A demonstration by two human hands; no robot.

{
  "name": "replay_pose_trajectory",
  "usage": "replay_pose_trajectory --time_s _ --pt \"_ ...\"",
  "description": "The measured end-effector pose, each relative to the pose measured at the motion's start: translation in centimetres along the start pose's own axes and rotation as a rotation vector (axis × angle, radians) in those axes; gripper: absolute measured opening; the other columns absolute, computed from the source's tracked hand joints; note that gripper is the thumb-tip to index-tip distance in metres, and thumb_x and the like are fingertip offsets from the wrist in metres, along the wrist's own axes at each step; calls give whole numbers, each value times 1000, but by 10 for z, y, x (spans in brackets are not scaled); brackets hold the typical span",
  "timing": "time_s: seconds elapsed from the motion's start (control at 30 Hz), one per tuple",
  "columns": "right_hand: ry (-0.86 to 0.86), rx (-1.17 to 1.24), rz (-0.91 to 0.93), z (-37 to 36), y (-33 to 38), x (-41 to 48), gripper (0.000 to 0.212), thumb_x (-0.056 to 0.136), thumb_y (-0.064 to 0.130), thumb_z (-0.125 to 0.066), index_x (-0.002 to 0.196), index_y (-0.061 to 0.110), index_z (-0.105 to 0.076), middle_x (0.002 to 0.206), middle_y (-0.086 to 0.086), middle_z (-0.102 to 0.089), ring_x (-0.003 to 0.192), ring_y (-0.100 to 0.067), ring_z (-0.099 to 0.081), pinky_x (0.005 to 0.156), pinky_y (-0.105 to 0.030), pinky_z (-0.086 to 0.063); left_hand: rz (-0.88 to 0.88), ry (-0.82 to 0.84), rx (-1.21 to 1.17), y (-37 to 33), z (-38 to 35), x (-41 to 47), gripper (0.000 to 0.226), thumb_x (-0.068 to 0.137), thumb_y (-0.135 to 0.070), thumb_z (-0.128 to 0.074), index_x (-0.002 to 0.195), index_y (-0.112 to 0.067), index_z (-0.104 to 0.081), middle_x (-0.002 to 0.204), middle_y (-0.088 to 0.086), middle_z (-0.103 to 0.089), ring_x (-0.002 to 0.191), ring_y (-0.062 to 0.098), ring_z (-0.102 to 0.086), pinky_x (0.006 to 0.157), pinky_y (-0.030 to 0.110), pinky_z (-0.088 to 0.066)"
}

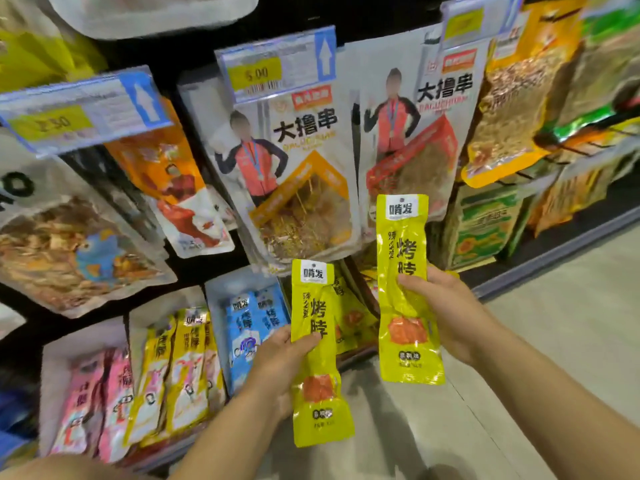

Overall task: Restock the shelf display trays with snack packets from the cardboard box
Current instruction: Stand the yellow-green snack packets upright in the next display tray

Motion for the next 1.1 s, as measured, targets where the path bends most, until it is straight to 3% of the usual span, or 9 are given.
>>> replay_pose_trajectory --time_s 0.17,0.27,0.47,0.53,0.6,0.7,0.8,0.93,1.1 --pt "-16 7 -21 8 -12 15 23 98 13 -60 118 12 -71 109 -12 -77 102 -33 -73 90 -48 -58 93 -39 12 28 -15 47 17 88 1 -65 104 -5 -69 95 22 -74 73 33 -68 64 44 -57" --pt "-38 -28 -40 14 -18 24 23 98 15 -61 119 14 -71 108 -8 -77 100 -29 -74 86 -43 -59 83 -65 5 35 -26 75 21 86 3 -62 100 -8 -71 99 22 -74 83 39 -70 72 51 -58" --pt "-66 -41 -109 27 -31 36 23 97 17 -64 118 15 -72 109 -7 -77 100 -29 -74 95 -51 -56 53 -117 -41 27 -40 124 22 87 -7 -69 107 -13 -66 102 15 -75 89 35 -73 84 57 -58" --pt "-65 -41 -134 29 -34 38 23 97 17 -64 118 15 -72 108 -7 -77 100 -28 -75 94 -50 -57 52 -168 -55 31 -42 151 56 71 -28 -87 120 -18 -62 119 10 -71 104 35 -70 92 58 -54" --pt "-62 -41 -148 31 -36 40 22 97 17 -64 117 15 -73 107 -6 -78 98 -27 -75 91 -46 -58 53 -187 -9 29 -46 167 80 63 -42 -89 134 -24 -56 141 -2 -57 123 28 -59 102 41 -45" --pt "-54 -27 -160 32 -38 45 22 97 17 -63 117 16 -73 108 -6 -78 100 -27 -75 90 -45 -58 15 -218 54 18 -56 179 50 93 -28 -68 140 -17 -54 144 -1 -50 131 24 -51 91 32 -43" --pt "-41 -16 -165 31 -40 51 23 97 17 -63 119 16 -72 111 -6 -77 101 -27 -74 92 -47 -57 1 -283 91 20 -56 199 50 92 -27 -70 137 -12 -55 139 4 -56 127 27 -55 89 30 -44" --pt "-18 -26 -176 28 -44 56 25 97 18 -64 120 17 -72 112 -7 -76 104 -29 -73 94 -49 -56 -7 -340 296 32 -59 217 42 87 -35 -75 121 -12 -64 111 11 -71 98 30 -68 83 36 -55" --pt "-39 -62 -167 28 -47 59 22 95 15 -65 114 17 -75 107 -8 -78 98 -29 -75 89 -46 -58 -102 -383 489 42 -63 225 48 87 -35 -75 126 -10 -62 111 5 -68 103 26 -65 93 35 -51"
Point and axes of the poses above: each hand's wrist, its own x-axis towards the middle knuckle, its own z-axis out of the back of the hand, y = z × x, the point moved 1 cm from there along x, towards the middle knuckle
